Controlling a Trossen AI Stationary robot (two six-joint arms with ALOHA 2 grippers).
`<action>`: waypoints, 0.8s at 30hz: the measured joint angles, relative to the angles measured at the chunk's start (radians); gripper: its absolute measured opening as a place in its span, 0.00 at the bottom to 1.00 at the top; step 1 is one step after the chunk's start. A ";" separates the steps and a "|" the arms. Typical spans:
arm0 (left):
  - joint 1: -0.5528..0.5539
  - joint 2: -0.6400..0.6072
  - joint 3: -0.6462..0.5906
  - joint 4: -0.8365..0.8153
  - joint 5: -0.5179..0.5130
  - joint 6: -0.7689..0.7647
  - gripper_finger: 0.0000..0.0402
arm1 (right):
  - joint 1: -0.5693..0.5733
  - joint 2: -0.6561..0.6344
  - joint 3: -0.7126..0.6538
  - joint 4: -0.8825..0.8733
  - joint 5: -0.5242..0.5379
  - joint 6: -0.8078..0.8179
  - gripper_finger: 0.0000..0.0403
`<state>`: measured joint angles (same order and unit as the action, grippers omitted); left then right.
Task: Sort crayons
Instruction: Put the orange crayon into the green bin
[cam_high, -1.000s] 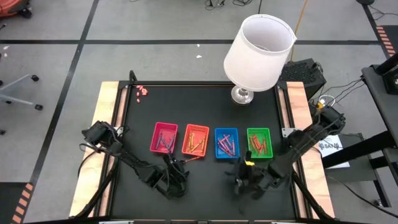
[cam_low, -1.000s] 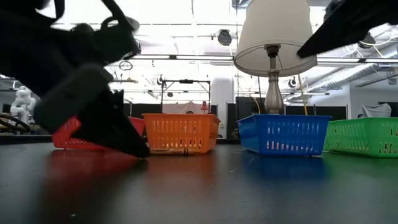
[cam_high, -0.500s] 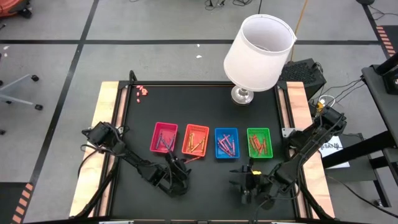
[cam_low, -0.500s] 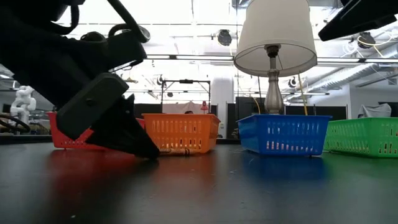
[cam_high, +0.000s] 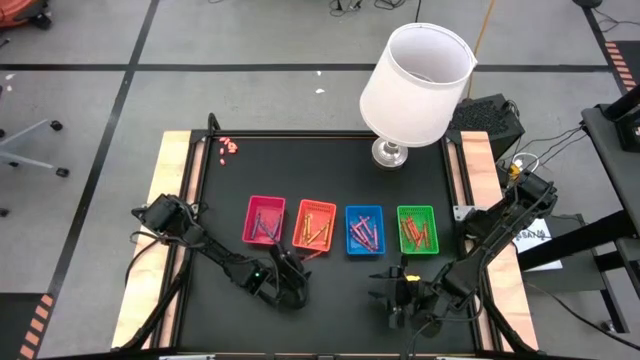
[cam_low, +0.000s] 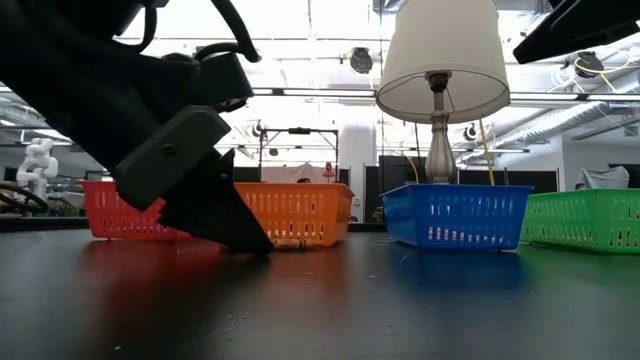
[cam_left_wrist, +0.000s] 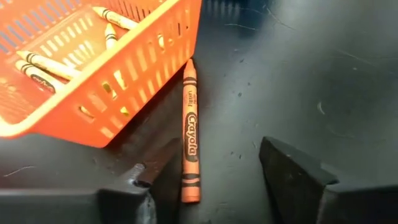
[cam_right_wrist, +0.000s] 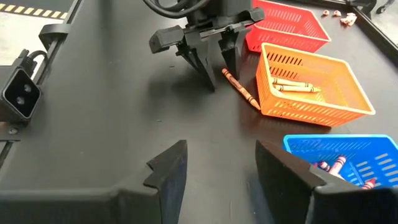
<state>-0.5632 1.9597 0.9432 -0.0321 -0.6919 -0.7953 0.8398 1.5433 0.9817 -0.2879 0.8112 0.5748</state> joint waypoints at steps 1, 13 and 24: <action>0.000 0.000 0.000 0.001 0.002 0.006 0.52 | 0.000 0.000 0.000 0.000 0.000 -0.003 0.43; -0.002 0.002 0.000 0.005 0.010 0.024 0.23 | 0.000 0.000 0.000 0.000 -0.001 0.001 0.43; -0.001 0.002 0.000 -0.003 -0.008 0.045 0.03 | 0.000 0.000 0.000 0.000 -0.001 0.015 0.43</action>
<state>-0.5640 1.9617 0.9432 -0.0349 -0.6998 -0.7504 0.8398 1.5433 0.9817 -0.2882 0.8104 0.5896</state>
